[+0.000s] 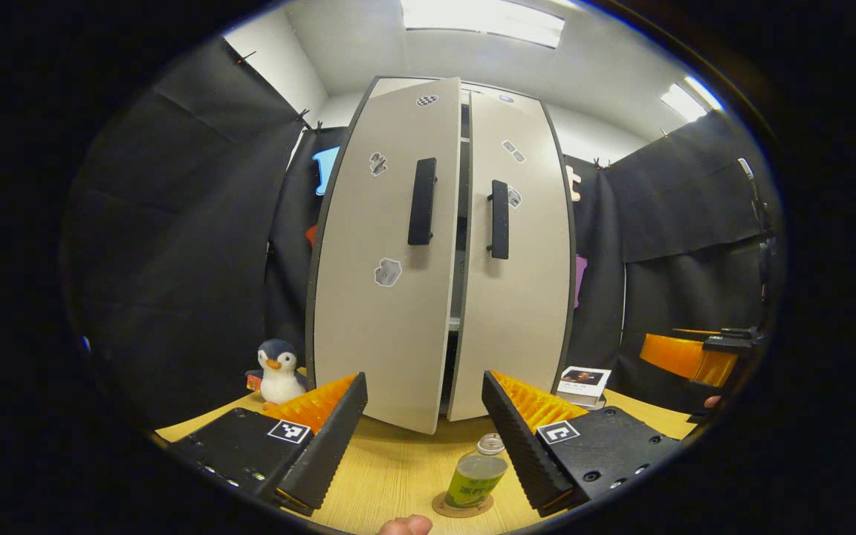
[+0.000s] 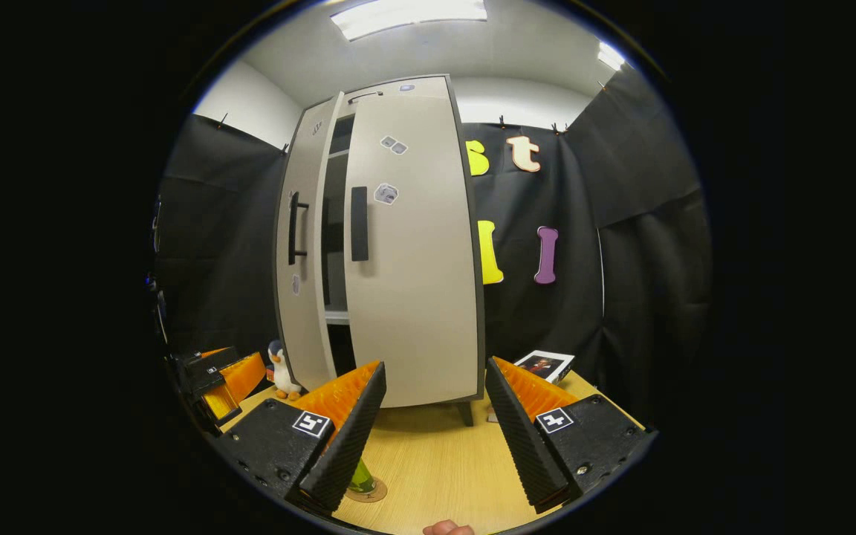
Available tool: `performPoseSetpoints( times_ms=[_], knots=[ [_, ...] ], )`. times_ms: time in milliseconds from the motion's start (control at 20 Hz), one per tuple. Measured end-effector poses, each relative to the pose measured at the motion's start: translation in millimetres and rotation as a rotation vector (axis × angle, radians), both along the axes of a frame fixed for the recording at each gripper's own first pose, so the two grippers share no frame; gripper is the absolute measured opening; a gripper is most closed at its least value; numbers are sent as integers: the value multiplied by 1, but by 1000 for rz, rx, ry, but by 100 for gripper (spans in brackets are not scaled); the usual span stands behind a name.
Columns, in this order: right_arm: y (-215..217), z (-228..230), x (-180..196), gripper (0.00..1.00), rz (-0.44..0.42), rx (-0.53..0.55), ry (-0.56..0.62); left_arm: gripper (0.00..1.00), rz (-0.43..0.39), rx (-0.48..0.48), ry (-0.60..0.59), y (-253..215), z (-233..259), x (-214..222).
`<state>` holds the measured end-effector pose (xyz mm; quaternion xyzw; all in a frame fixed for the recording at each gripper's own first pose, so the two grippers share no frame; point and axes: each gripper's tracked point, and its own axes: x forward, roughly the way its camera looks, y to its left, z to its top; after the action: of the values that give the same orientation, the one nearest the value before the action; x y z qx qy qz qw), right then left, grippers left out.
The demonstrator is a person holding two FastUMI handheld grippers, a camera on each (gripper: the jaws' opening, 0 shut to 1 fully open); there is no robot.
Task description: Grasp the bottle in the cabinet with the left hand and place it on the coaster, then close the right door with the right hand and the left door with the left hand.
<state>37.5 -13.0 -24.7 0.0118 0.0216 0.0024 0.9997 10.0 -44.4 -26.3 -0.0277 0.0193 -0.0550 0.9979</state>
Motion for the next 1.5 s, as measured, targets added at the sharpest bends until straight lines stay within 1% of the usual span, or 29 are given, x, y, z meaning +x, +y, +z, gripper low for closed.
performPoseSetpoints(
  times_ms=[150, 200, 250, 450, 700, 900, 950, 1000, 1050, 1100, 1150, 1300, 1500],
  knots=[
    [6, -3, 2, 83, 10, 17, 15, 95, 9, -11, 5, -1, -2, -3],
    [9, -6, 3, 83, 18, 19, 22, 100, 16, -11, 4, 1, -3, -2],
    [11, -7, 3, 83, 24, 16, 28, 95, 21, -11, 5, 3, -3, -3],
    [10, -3, 5, 83, 24, 2, 27, 95, 49, 1, 5, 11, -3, -3],
    [10, 1, 10, 83, 23, 11, 20, 95, 55, 5, 14, 12, -7, -1],
    [-2, 5, 8, 83, -4, -24, 19, 95, 50, 4, 20, 10, -9, 0],
    [-2, 3, 9, 83, -7, -22, 18, 100, 51, 4, 25, 10, -10, 0],
    [-4, 4, 9, 83, -10, -19, 18, 95, 50, 2, 30, 10, -12, 0],
    [-5, 5, 9, 83, -14, -17, 16, 95, 49, -1, 31, 10, -12, -1],
    [-7, 6, 10, 83, -21, -21, 16, 90, 50, 0, 31, 10, -11, 0],
    [-11, 6, 9, 83, -32, -28, 15, 95, 49, 5, 33, 10, -11, 0],
    [-14, 6, 11, 83, -39, -33, 15, 95, 46, 32, 34, 12, -11, -1],
    [-16, 4, 10, 83, -45, -27, 17, 95, 46, 26, 39, 11, -13, -1]
  ],
)
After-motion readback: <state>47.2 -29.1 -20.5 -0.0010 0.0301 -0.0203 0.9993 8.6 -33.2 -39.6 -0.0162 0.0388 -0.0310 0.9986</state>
